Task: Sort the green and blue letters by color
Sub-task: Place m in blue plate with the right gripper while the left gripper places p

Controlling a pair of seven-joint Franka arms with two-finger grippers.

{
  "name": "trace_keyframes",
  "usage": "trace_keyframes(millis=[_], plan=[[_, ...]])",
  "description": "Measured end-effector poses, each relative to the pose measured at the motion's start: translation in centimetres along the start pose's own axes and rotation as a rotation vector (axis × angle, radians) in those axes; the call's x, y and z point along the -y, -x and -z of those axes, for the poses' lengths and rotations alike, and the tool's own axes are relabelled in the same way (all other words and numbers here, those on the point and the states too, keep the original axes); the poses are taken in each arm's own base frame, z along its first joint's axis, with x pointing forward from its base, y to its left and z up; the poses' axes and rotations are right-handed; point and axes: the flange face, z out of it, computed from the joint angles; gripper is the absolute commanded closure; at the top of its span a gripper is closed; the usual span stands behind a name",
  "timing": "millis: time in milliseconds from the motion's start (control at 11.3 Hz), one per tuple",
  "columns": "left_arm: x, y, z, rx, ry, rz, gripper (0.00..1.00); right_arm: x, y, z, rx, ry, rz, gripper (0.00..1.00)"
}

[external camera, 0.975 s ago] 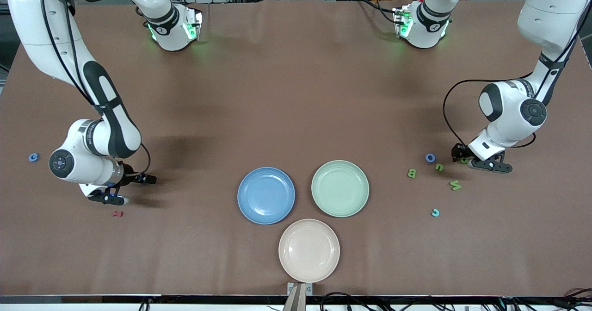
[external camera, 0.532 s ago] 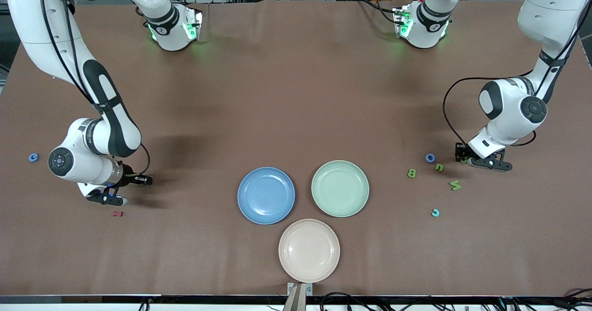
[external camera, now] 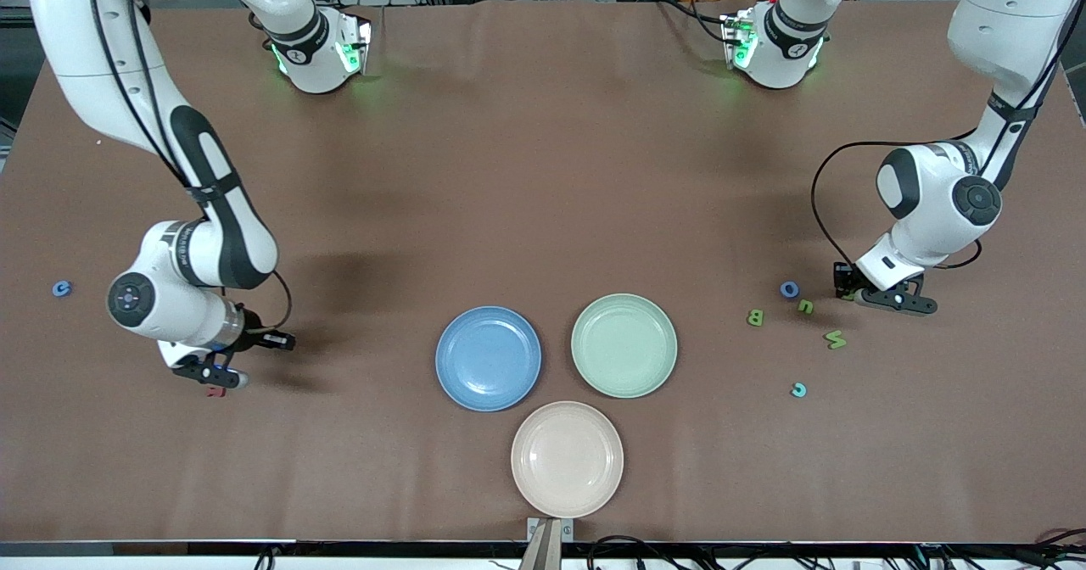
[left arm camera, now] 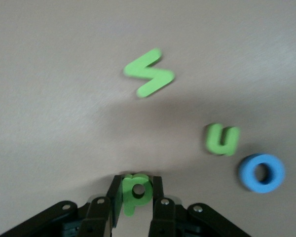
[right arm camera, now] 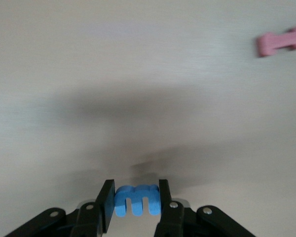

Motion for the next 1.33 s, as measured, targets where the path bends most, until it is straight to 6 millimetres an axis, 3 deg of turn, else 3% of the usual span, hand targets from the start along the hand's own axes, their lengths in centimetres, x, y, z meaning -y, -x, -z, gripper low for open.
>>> trace_keyframes(millis=[177, 354, 443, 532, 709, 886, 975, 1063, 1152, 1241, 1329], plan=[[-3.4, -3.2, 3.2, 0.037, 0.01, 0.03, 0.94, 5.3, 0.5, 1.3, -0.011, -0.007, -0.059, 1.0], [-9.9, -7.1, 7.1, 0.032, 0.011, 0.108, 0.94, 11.5, 2.3, 1.9, -0.012, -0.023, -0.142, 1.0], [-13.7, -8.3, 7.9, 0.023, 0.015, 0.141, 0.94, 15.3, 3.7, 2.1, -0.012, -0.04, -0.191, 1.0], [-17.4, -9.2, 8.1, 0.017, 0.022, 0.179, 0.94, 18.7, 5.2, 2.4, -0.006, -0.065, -0.243, 1.0], [-24.6, -11.0, 7.4, 0.006, 0.043, 0.281, 0.94, 23.7, 7.4, 2.8, 0.027, -0.142, -0.367, 1.0], [-30.7, -13.1, 6.2, -0.006, 0.069, 0.373, 0.93, 26.9, 7.6, 3.7, 0.026, -0.216, -0.512, 1.0], [-32.8, -14.0, 5.6, -0.012, 0.082, 0.416, 0.93, 28.2, 7.4, 4.1, 0.011, -0.256, -0.58, 1.0], [-34.6, -14.8, 5.1, -0.018, 0.094, 0.457, 0.92, 29.5, 7.2, 4.3, -0.007, -0.302, -0.636, 0.41], [-36.3, -15.4, 4.5, -0.02, 0.104, 0.485, 0.47, 30.7, 7.3, 4.0, -0.02, -0.34, -0.676, 0.0], [-37.4, -15.6, 3.7, -0.015, 0.108, 0.506, 0.0, 31.5, 7.5, 3.5, -0.026, -0.354, -0.695, 0.0], [-38.1, -15.7, 3.0, -0.012, 0.109, 0.508, 0.0, 31.9, 7.6, 3.0, -0.028, -0.358, -0.701, 0.0]])
